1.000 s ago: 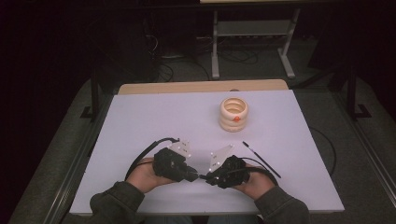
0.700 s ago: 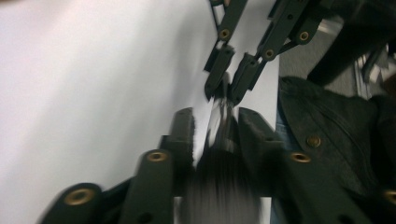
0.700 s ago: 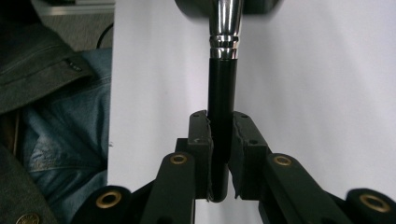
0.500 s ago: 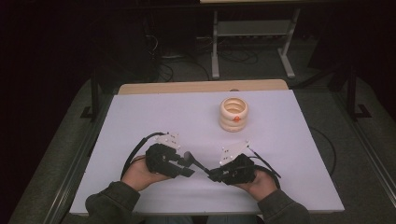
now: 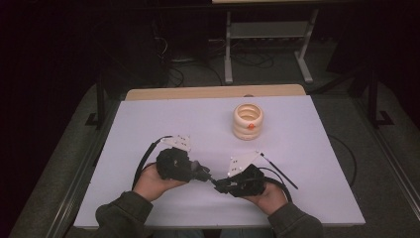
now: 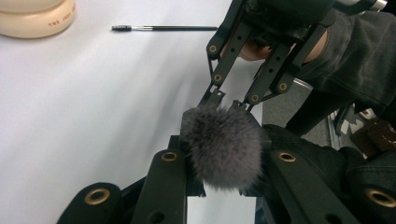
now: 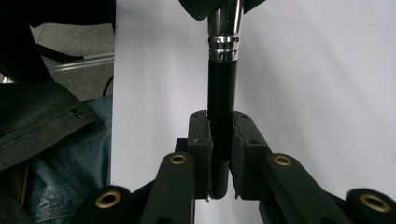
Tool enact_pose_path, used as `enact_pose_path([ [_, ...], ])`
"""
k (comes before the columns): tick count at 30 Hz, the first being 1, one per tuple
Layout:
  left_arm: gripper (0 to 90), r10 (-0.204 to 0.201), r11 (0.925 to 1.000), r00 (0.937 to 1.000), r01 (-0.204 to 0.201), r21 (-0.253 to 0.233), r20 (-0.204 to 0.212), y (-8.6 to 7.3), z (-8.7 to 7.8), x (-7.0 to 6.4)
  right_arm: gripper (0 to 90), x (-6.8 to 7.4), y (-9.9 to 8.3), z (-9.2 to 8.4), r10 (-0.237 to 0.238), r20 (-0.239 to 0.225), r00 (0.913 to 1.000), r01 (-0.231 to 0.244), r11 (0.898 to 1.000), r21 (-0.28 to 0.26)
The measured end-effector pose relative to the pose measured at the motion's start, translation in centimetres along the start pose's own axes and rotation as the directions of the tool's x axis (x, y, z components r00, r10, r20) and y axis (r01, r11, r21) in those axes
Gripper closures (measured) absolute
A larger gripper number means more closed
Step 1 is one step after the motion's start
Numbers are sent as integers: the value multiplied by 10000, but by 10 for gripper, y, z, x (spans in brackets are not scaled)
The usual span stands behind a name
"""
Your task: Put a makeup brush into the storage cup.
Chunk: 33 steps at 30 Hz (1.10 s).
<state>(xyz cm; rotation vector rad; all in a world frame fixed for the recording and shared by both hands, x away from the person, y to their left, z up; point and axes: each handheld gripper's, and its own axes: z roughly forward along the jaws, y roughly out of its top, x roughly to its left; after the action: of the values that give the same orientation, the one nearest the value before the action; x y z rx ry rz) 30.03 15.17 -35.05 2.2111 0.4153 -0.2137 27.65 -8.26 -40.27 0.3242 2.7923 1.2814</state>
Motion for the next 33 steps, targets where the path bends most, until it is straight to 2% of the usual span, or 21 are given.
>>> enact_pose_path([
  [2, 762, 91, 9998, 9999, -89, 159, -91, 1, 1, -1, 777, 4, 1, 1, 286, -11, 9996, -286, 9995, 105],
  [3, 763, 82, 9997, 9999, -79, 221, -122, 2, 2, -2, 762, 2, 1, 2, 194, 54, 9998, -195, 9996, 188],
  [4, 763, 113, 9993, 9998, -106, 372, -190, 3, 2, -3, 681, 0, 1, 4, 122, 21, 9999, -122, 9996, 250],
  [5, 763, 167, 9986, 9994, -152, 500, -299, 4, 3, -5, 658, -1, 2, 4, 350, 50, 9994, -351, 9990, 277],
  [8, 763, 316, 9960, 9981, -271, 848, -525, 8, 6, -7, 652, 4, 8, 0, 274, 317, 9991, -281, 9994, 202],
  [9, 763, 352, 9947, 9974, -289, 986, -627, 9, 7, -8, 653, 5, 10, -1, 78, 412, 9991, -86, 9998, 187],
  [12, 763, 386, 9916, 9967, -294, 1259, -713, 13, 10, -10, 671, 10, 16, -4, 32, 617, 9981, -38, 9999, 107],
  [13, 764, 500, 9895, 9959, -390, 1392, -761, 14, 10, -10, 677, 10, 18, -5, -185, 672, 9976, 176, 9997, 152],
  [14, 763, 435, 9895, 9959, -320, 1407, -793, 15, 11, -11, 682, 11, 20, -5, -367, 747, 9965, 358, 9993, 141],
  [16, 763, 397, 9890, 9961, -279, 1455, -787, 16, 13, -12, 699, 12, 23, -6, -439, 783, 9960, 425, 9989, 193],
  [17, 763, 532, 9884, 9956, -414, 1464, -775, 17, 13, -11, 706, 12, 24, -6, -435, 790, 9959, 419, 9989, 220],
  [18, 763, 559, 9882, 9955, -441, 1469, -771, 18, 14, -12, 714, 14, 25, -6, -189, 760, 9969, 170, 9996, 245],
  [19, 763, 499, 9880, 9961, -385, 1496, -731, 18, 14, -12, 722, 12, 25, -5, -445, 797, 9958, 424, 9987, 283],
  [20, 763, 613, 9873, 9955, -499, 1506, -720, 18, 14, -12, 732, 12, 25, -4, -395, 806, 9960, 372, 9989, 292],
  [23, 763, 602, 9871, 9959, -494, 1523, -677, 19, 15, -14, 767, 10, 24, -3, -413, 776, 9961, 393, 9989, 270],
  [24, 762, 551, 9876, 9963, -447, 1508, -654, 18, 15, -14, 777, 11, 24, -3, 8, 600, 9982, -24, 9996, 268],
  [27, 758, 663, 9866, 9959, -563, 1531, -613, 18, 14, -14, 780, 9, 23, -3, -48, 435, 9990, 40, 9998, 180],
  [28, 753, 668, 9869, 9959, -569, 1511, -613, 18, 13, -14, 781, 8, 23, -4, 123, 310, 9994, -126, 9999, 101],
  [30, 690, 656, 9881, 9963, -570, 1431, -564, 18, 13, -13, 781, 7, 22, -4, 177, 193, 9997, -178, 9998, 48],
  [33, 647, 796, 9882, 9950, -709, 1358, -598, 17, 9, -14, 782, 4, 19, -5, 423, 150, 9990, -425, 9990, 107],
])
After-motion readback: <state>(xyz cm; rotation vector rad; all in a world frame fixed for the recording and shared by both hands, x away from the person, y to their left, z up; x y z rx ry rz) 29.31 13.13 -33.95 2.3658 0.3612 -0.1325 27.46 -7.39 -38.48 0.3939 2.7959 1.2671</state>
